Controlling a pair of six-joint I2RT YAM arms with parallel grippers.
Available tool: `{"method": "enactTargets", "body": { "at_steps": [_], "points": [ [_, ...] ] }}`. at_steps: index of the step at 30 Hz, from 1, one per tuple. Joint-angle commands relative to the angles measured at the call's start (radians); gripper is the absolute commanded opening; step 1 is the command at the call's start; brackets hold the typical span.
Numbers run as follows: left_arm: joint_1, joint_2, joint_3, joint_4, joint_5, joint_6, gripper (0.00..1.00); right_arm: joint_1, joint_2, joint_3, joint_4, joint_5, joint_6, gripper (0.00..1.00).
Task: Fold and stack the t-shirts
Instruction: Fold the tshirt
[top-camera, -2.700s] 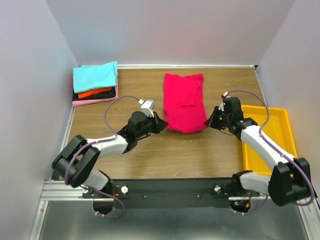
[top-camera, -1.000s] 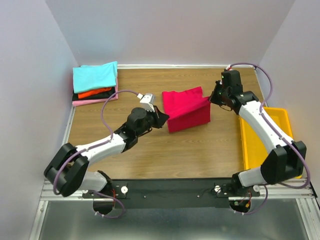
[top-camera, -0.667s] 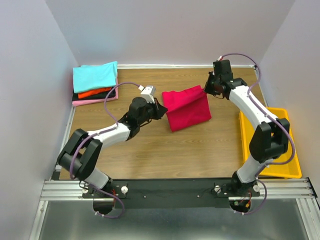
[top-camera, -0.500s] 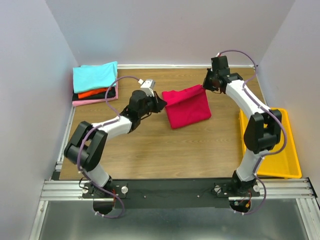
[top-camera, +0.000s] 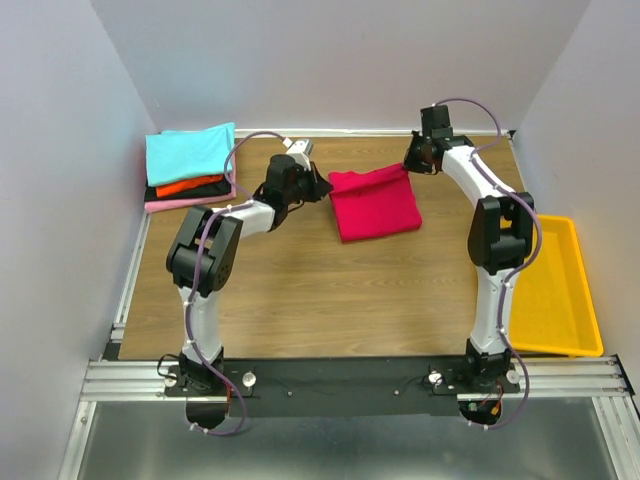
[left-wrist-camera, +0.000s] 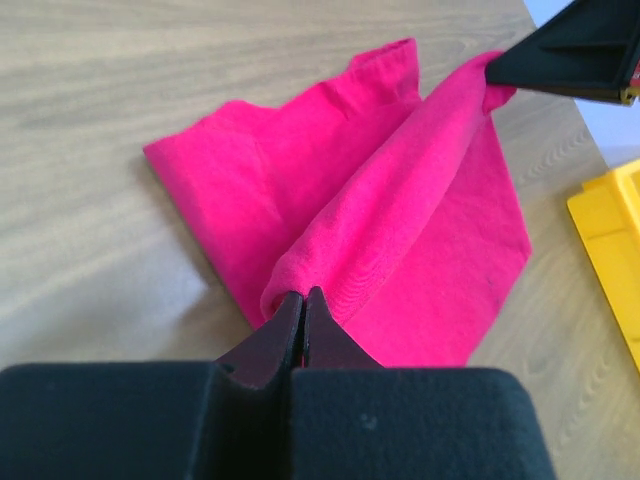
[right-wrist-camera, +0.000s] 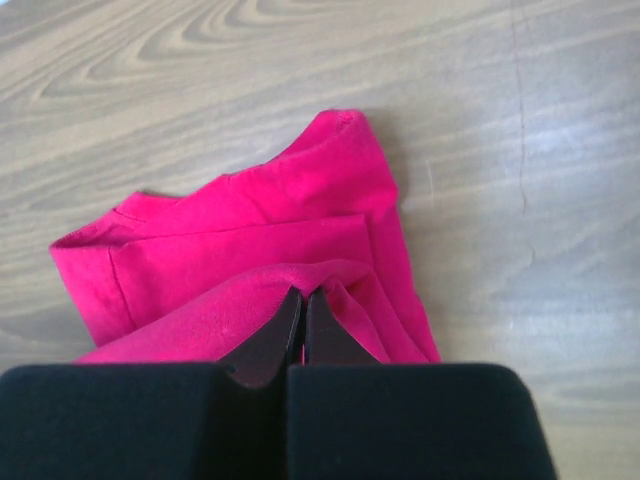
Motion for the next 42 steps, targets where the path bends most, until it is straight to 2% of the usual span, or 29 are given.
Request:
{"method": "enactTargets", "body": {
  "at_steps": [1,2,5,6,7,8,9,10,11,15,20,24,34,42],
  "points": [
    [0.023,0.08,0.109,-0.035,0.063,0.056,0.0,-0.039,0.061,0.074,0.015,-0.029,-0.004,0.01],
    [0.023,0.096,0.163,-0.047,0.066,0.062,0.04,-0.043,0.077,0.081,0.015,-0.029,0.002,0.01],
    [0.026,0.142,0.252,-0.09,0.043,0.075,0.38,-0.049,0.092,0.101,0.015,-0.029,0.014,0.03],
    [0.03,0.148,0.266,-0.101,0.028,0.075,0.48,-0.049,0.089,0.103,0.015,-0.023,0.02,0.22],
    [0.031,0.146,0.278,-0.11,0.016,0.075,0.85,-0.047,0.083,0.101,0.015,-0.017,0.026,0.35],
    [0.039,0.143,0.292,-0.127,-0.007,0.072,0.98,-0.049,0.074,0.091,0.017,-0.012,0.029,0.58],
    [0.039,0.136,0.291,-0.131,-0.018,0.071,0.98,-0.049,0.062,0.08,0.017,-0.009,0.029,0.58],
    [0.042,0.113,0.286,-0.133,-0.029,0.076,0.98,-0.049,0.033,0.071,0.02,-0.009,0.025,0.7],
    [0.042,0.099,0.271,-0.138,-0.041,0.081,0.98,-0.047,0.013,0.045,0.029,-0.009,0.019,0.72],
    [0.042,0.036,0.197,-0.113,-0.061,0.091,0.98,-0.049,-0.098,-0.075,0.084,0.018,0.003,0.73],
    [0.04,-0.001,0.108,-0.055,-0.022,0.09,0.98,-0.038,-0.219,-0.224,0.158,-0.065,-0.027,0.73],
    [0.04,-0.01,0.055,-0.01,0.002,0.084,0.98,-0.017,-0.25,-0.276,0.19,-0.095,-0.04,0.73],
    [0.04,0.018,-0.039,0.152,0.135,0.035,0.98,0.019,-0.195,-0.362,0.273,-0.252,-0.034,0.72],
    [0.037,0.085,-0.013,0.192,0.193,-0.001,0.98,0.03,-0.126,-0.383,0.296,-0.282,-0.03,0.72]
  ]
}}
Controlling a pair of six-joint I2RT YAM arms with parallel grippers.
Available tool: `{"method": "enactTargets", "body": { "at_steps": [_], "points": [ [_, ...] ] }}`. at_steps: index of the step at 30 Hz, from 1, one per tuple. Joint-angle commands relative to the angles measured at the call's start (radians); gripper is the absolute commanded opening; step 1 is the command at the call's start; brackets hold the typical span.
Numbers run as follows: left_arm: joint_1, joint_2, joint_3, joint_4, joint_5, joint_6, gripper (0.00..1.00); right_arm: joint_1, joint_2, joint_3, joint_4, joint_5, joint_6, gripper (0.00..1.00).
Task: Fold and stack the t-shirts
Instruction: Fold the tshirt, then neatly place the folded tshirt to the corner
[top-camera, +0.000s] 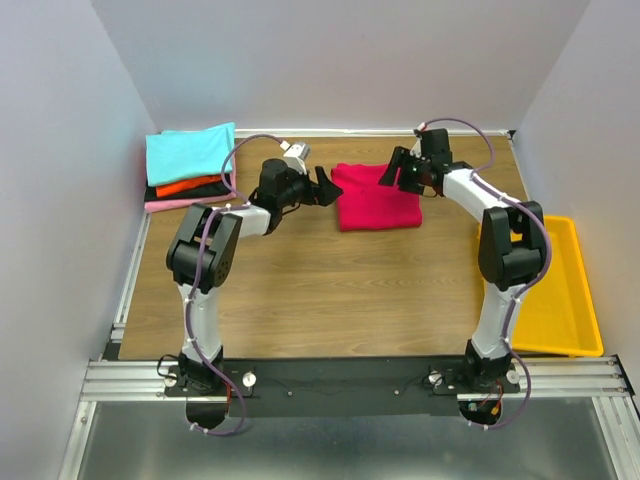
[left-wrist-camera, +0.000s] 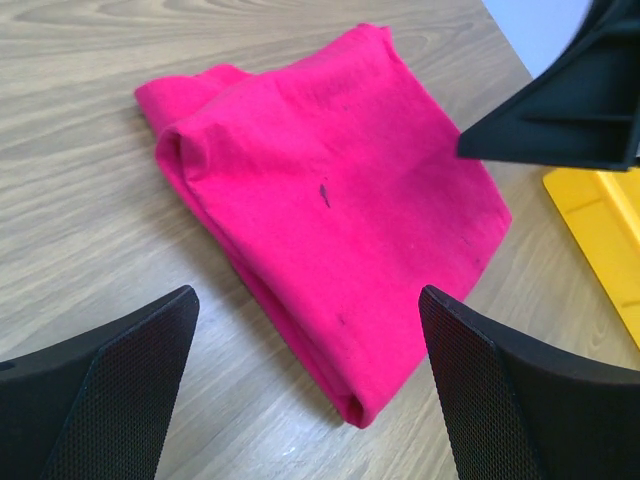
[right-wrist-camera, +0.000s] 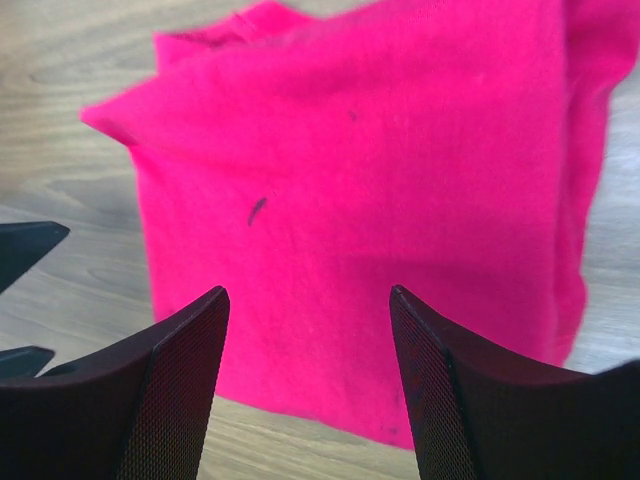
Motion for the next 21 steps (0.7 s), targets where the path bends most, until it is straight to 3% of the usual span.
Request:
{"method": "enactTargets", "body": {
  "at_steps": [1,11,21],
  "points": [
    [-0.004,0.053,0.021,0.051,0.056,-0.026,0.98,0.008,0.051,-0.021,0.028,-0.042,-0.007,0.72],
    [-0.011,0.05,-0.031,0.014,-0.013,-0.035,0.98,0.017,0.136,-0.075,0.028,-0.014,-0.007,0.72],
    [-0.027,-0.019,-0.172,0.014,-0.081,-0.032,0.99,0.086,0.062,-0.261,0.029,0.084,0.01,0.72]
  ]
}}
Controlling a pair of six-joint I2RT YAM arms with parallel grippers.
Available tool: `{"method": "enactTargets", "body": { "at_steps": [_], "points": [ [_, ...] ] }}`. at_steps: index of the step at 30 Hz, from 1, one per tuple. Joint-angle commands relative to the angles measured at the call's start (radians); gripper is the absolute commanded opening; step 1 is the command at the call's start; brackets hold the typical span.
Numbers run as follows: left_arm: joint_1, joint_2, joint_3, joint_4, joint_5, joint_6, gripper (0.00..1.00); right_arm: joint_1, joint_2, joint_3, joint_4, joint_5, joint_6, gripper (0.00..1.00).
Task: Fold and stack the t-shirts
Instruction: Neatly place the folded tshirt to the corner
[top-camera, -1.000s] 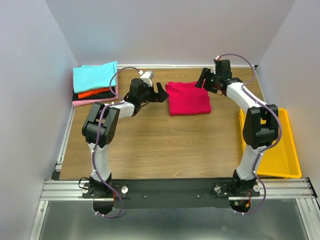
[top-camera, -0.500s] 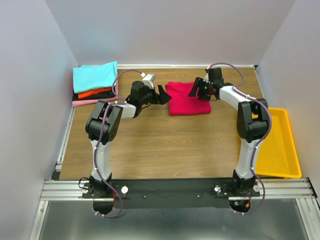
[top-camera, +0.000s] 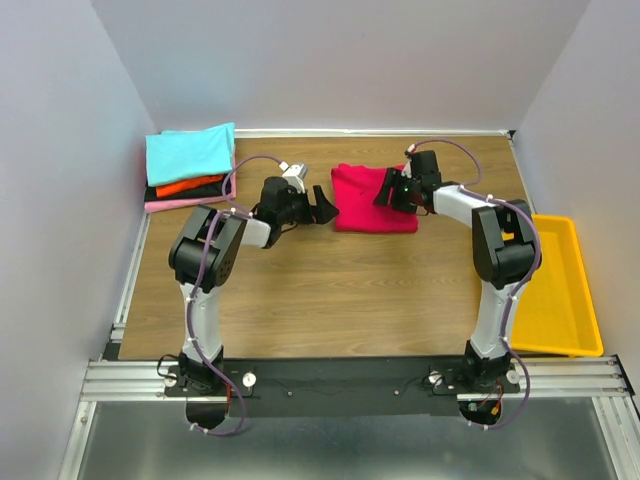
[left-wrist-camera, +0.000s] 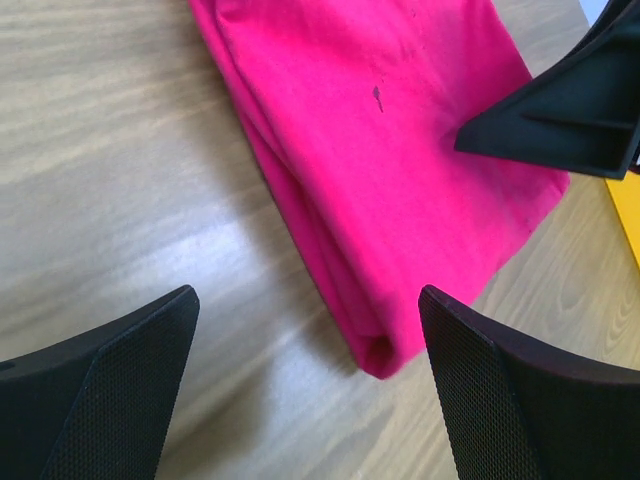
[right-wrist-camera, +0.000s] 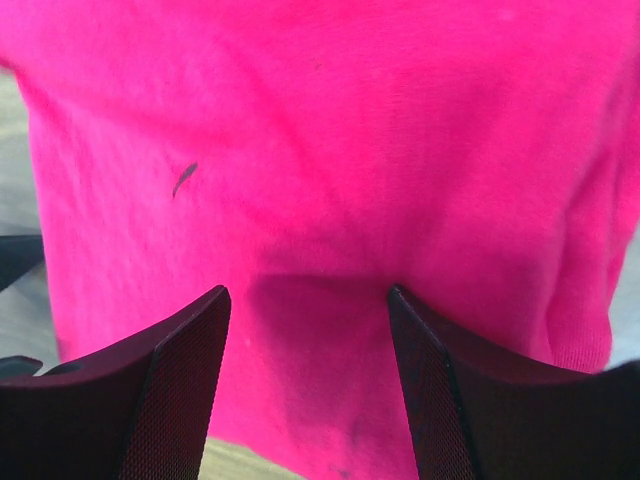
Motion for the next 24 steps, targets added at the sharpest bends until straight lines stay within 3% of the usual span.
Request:
{"method": "enactTargets", "body": {
  "at_steps": [1,12,24],
  "points": [
    [-0.01,-0.054,-0.056,-0.014,-0.053,0.002,0.98,0.056,0.001,-0.122,-0.115,0.071,0.013,0.72],
    [-0.01,0.026,0.049,-0.012,-0.018,-0.005,0.98,0.084,-0.017,-0.16,-0.115,0.094,0.01,0.72],
    [-0.039,0.141,0.284,-0.187,-0.042,0.045,0.98,0.083,-0.005,-0.145,-0.115,0.082,0.002,0.71]
  ]
}}
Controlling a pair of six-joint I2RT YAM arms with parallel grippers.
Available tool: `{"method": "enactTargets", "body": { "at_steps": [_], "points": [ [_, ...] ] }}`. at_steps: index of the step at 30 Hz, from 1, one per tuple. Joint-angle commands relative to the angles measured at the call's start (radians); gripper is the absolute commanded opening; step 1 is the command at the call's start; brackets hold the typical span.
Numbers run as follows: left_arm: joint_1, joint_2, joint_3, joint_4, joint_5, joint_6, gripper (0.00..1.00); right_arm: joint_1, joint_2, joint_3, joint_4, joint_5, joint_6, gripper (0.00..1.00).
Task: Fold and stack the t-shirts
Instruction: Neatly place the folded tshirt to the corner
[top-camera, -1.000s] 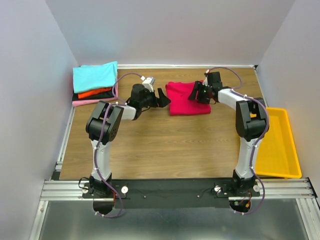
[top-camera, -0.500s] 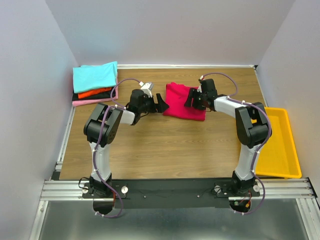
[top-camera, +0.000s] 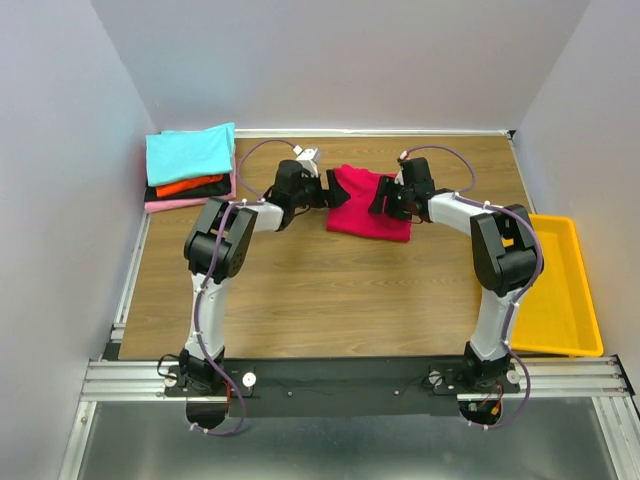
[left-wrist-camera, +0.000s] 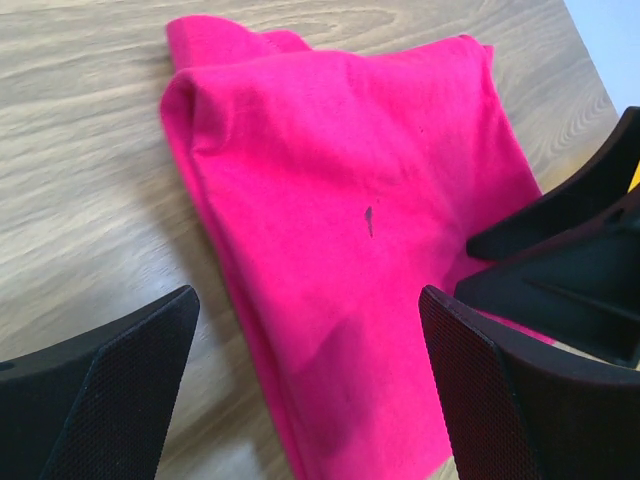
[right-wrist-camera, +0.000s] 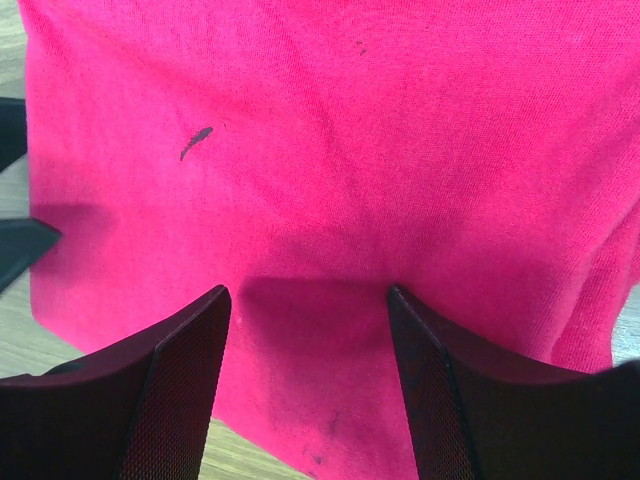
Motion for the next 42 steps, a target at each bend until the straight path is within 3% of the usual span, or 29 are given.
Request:
{"method": "enactTargets", "body": {
  "at_steps": [1,8,17,22,28,35,39,40,42],
  "points": [
    [-0.017,0.03,0.038,-0.078,-0.023,0.03,0.98,0.011,0.065,-0.038,-0.149,0.015,0.003,0.71],
    [-0.041,0.085,0.16,-0.241,-0.047,0.039,0.98,0.011,0.055,-0.04,-0.149,0.003,0.003,0.71],
    [-0.049,0.157,0.296,-0.353,0.031,0.027,0.98,0.011,0.038,-0.05,-0.145,-0.017,0.003,0.71],
    [-0.055,0.195,0.341,-0.399,0.072,0.024,0.92,0.011,0.023,-0.052,-0.14,-0.026,0.001,0.71],
    [-0.063,0.202,0.362,-0.43,0.051,0.019,0.72,0.01,0.019,-0.064,-0.129,-0.046,0.001,0.71],
    [-0.083,0.2,0.367,-0.463,0.042,0.019,0.6,0.009,0.015,-0.066,-0.12,-0.062,-0.002,0.72],
    [-0.101,0.197,0.367,-0.463,0.049,0.016,0.47,0.011,0.026,-0.061,-0.117,-0.069,0.0,0.72],
    [-0.106,0.197,0.365,-0.462,0.048,0.016,0.43,0.011,0.029,-0.06,-0.117,-0.071,0.0,0.72],
    [-0.113,0.197,0.364,-0.457,0.048,0.017,0.12,0.01,0.03,-0.06,-0.116,-0.075,0.0,0.71]
  ]
}}
